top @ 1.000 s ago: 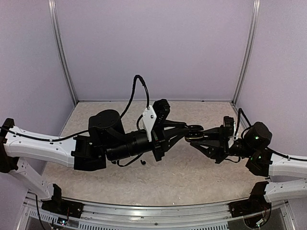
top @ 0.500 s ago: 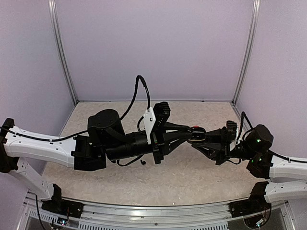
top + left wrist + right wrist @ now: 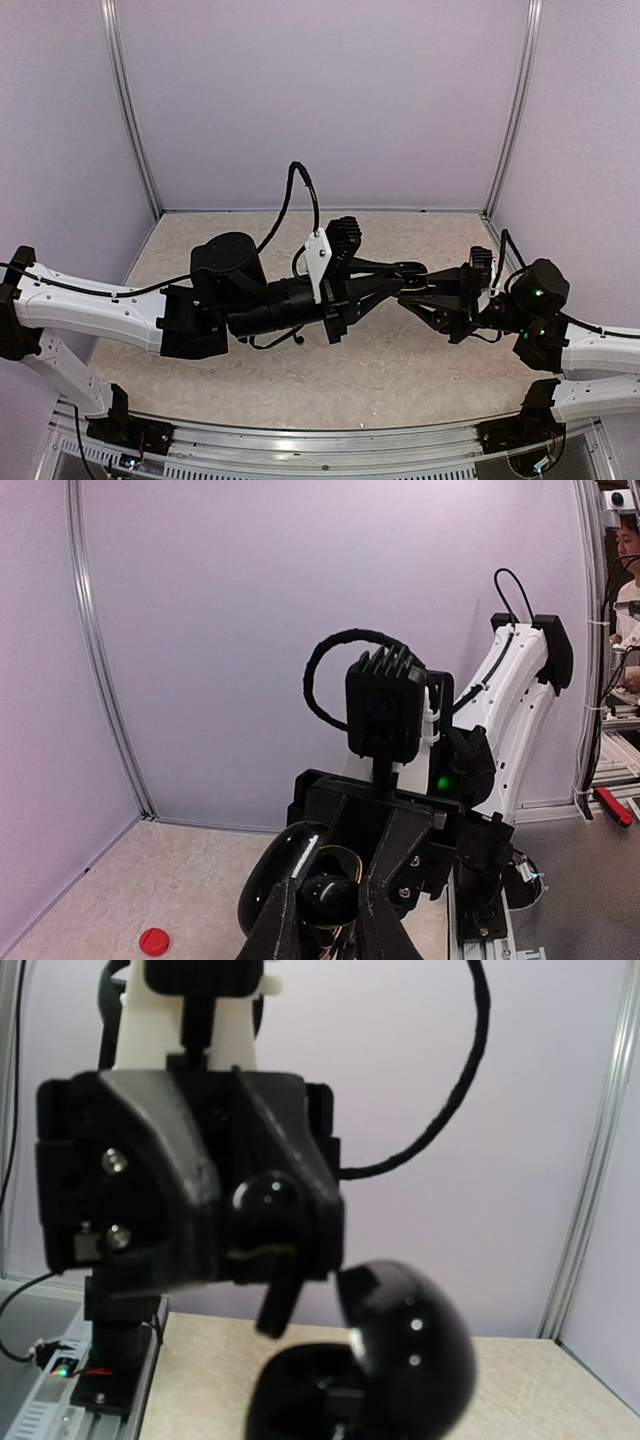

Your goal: Insert the wireless bluetooth earbuds into the charging case

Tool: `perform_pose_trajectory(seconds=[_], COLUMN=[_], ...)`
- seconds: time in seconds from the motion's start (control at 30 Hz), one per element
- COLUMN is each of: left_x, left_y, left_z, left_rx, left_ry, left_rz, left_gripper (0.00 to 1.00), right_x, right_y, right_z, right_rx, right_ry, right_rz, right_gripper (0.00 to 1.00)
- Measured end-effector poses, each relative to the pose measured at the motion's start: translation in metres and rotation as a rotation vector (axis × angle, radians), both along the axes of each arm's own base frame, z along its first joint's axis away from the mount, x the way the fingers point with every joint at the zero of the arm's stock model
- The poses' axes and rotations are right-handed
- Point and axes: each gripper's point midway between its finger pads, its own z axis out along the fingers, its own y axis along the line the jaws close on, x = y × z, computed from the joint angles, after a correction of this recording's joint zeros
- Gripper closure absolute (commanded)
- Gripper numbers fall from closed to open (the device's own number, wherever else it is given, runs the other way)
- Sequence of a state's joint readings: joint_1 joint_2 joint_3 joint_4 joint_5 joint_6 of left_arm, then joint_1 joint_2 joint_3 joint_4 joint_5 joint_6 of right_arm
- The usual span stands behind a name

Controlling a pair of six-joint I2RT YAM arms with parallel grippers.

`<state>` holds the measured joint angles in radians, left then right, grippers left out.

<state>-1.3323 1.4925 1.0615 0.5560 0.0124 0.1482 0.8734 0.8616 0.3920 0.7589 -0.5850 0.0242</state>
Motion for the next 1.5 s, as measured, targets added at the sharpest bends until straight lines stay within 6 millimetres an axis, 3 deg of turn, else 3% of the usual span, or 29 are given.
perform_pose_trajectory(seconds=[1.5], left_x=[0.015], left_y=[-0.004], left_z=[-0.005], left_rx=[0.000], left_ry=[-0.057], left_rz=[0.107], left_gripper=[0.87], right_x=[-0.002], right_y=[-0.002], right_z=[0.005], right_rx=[0.022], right_ry=[0.058], right_rz=[0.002], right_gripper=[0.98])
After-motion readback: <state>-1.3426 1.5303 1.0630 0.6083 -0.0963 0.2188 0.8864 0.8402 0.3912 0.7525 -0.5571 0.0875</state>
